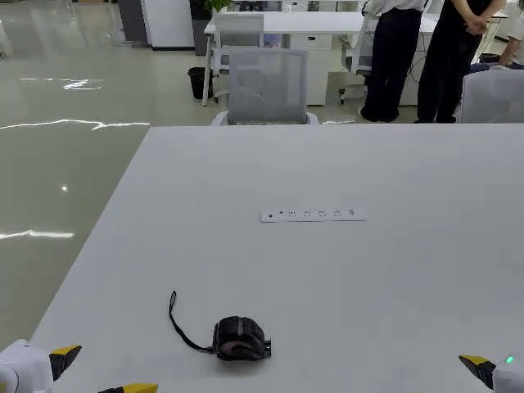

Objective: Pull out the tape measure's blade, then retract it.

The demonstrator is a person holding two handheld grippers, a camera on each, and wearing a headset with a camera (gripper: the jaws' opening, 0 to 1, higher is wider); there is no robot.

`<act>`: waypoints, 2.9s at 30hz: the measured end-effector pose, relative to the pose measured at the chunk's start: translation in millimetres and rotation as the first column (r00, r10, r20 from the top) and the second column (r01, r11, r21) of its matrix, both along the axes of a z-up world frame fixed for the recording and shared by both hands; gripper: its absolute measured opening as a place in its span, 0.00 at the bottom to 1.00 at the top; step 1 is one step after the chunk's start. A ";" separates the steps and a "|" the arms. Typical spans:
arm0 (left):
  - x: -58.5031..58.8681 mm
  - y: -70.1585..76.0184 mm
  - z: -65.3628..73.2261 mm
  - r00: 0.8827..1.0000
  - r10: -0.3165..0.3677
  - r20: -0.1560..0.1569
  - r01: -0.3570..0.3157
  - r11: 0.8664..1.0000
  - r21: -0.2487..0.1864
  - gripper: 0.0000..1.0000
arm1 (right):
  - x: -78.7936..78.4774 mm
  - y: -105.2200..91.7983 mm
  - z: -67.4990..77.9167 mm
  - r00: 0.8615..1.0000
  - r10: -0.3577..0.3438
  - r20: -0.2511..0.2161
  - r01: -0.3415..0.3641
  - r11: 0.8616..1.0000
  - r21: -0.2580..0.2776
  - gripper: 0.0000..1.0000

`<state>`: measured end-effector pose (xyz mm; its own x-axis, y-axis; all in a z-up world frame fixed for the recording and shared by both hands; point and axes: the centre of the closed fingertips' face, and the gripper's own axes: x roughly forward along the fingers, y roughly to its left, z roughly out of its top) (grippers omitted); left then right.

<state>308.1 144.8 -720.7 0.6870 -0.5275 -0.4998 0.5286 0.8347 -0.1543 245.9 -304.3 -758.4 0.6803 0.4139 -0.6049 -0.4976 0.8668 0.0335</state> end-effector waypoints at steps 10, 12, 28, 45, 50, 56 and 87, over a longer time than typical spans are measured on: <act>3.0 -1.3 4.4 1.000 0.003 0.014 -0.003 1.000 -0.006 0.99 | -1.9 2.3 1.8 0.999 0.036 -0.016 -0.037 0.999 -0.019 0.98; 3.1 -1.3 3.4 1.000 0.002 0.013 -0.002 1.000 -0.002 0.99 | -6.9 8.6 0.1 0.997 0.059 -0.039 -0.059 0.998 -0.006 0.89; 4.3 0.1 4.8 1.000 0.008 0.018 -0.008 1.000 -0.001 0.99 | 2.0 -2.4 4.4 1.000 0.022 0.005 -0.022 1.000 -0.009 1.00; 3.4 0.5 1.5 1.000 0.009 0.017 -0.009 1.000 -0.002 0.99 | 2.4 -1.9 5.2 1.000 0.003 -0.001 -0.003 1.000 0.008 1.00; 3.4 0.6 1.2 1.000 0.012 0.018 -0.012 1.000 -0.002 0.99 | 2.8 -2.4 4.6 1.000 -0.002 -0.002 0.002 1.000 0.012 1.00; 3.2 0.4 1.1 1.000 0.014 0.021 -0.014 1.000 -0.001 0.99 | 1.4 -1.9 2.1 1.000 0.000 -0.006 0.000 1.000 0.013 1.00; 1.1 -1.3 1.1 1.000 0.013 0.015 -0.013 1.000 -0.004 0.99 | 0.1 -3.9 2.5 1.000 -0.005 -0.004 0.005 1.000 0.027 1.00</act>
